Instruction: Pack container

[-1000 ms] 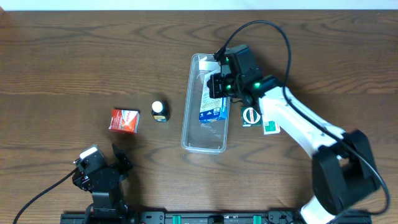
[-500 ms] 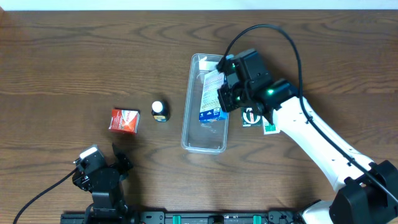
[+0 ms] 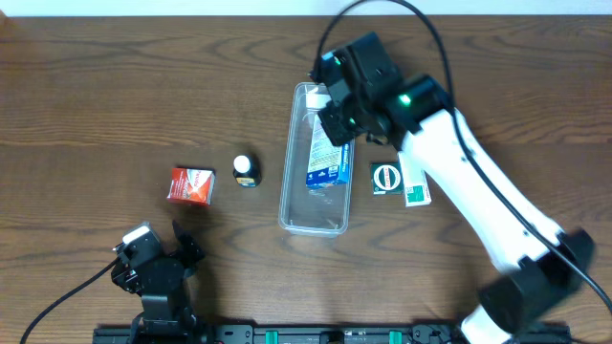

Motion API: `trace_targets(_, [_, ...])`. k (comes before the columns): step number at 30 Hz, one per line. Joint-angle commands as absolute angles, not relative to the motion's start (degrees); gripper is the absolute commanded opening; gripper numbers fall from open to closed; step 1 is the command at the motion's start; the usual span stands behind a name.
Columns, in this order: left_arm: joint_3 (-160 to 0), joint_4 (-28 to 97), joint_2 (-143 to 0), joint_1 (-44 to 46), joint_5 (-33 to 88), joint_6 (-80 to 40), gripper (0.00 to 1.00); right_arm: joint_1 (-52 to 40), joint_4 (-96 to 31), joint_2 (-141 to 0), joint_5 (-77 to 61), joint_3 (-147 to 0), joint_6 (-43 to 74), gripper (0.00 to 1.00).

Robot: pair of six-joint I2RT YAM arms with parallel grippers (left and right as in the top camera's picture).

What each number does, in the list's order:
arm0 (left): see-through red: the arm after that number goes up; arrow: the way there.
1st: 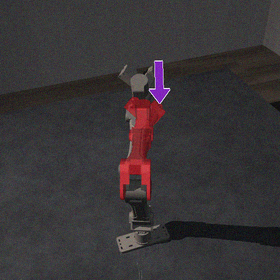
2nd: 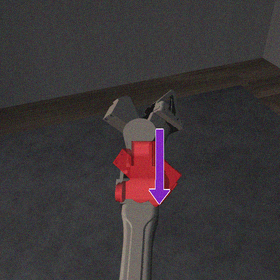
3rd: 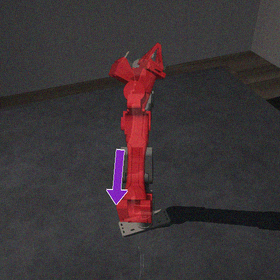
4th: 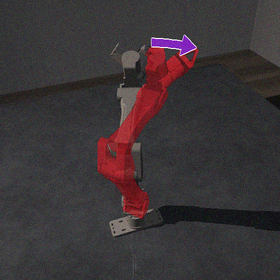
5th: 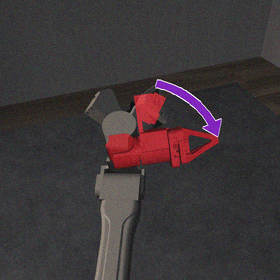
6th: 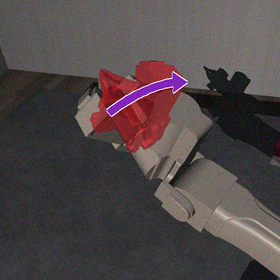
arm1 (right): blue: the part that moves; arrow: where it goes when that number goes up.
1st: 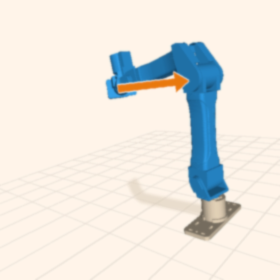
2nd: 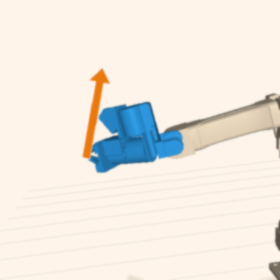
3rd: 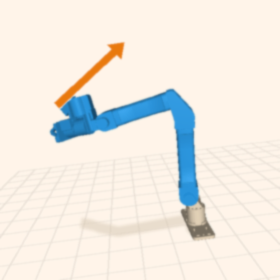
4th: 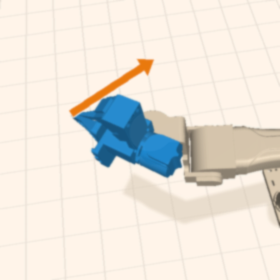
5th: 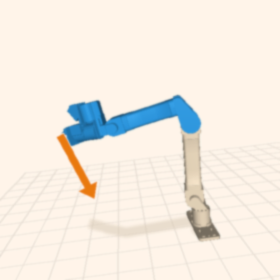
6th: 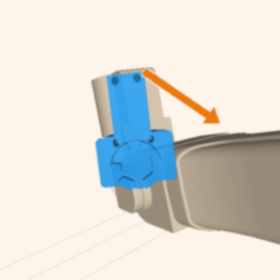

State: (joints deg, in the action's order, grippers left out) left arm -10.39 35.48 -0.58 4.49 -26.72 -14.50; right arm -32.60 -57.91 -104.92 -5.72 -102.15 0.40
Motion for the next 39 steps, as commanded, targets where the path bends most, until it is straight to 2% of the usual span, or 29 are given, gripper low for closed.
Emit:
trace_targets(1, [-9.34, 35.44, -0.38, 4.14, -27.05, -13.76, 0.98, -33.76, -62.46, -112.16, -3.95, -107.11, -1.37, 0.01])
trace_targets(9, [-9.34, 35.44, -0.38, 4.14, -27.05, -13.76, 0.98, -33.47, -68.75, -119.39, -1.3, -109.06, 0.84, 0.01])
trace_targets(25, [-9.34, 35.44, -0.38, 4.14, -27.05, -13.76, 0.98, -33.32, -70.98, -129.97, 2.48, -108.99, 1.65, 0.01])
trace_targets(33, [-9.34, 35.44, -0.38, 4.14, -27.05, -13.76, 0.98, -33.47, -69.6, -128.4, 3.11, -110.98, 1.65, 0.01])
trace_targets(39, [-9.34, 35.44, -0.38, 4.14, -27.05, -13.76, 0.98, -34.89, -71.35, -126.02, -1.52, -113.49, 0.16, 0.01])
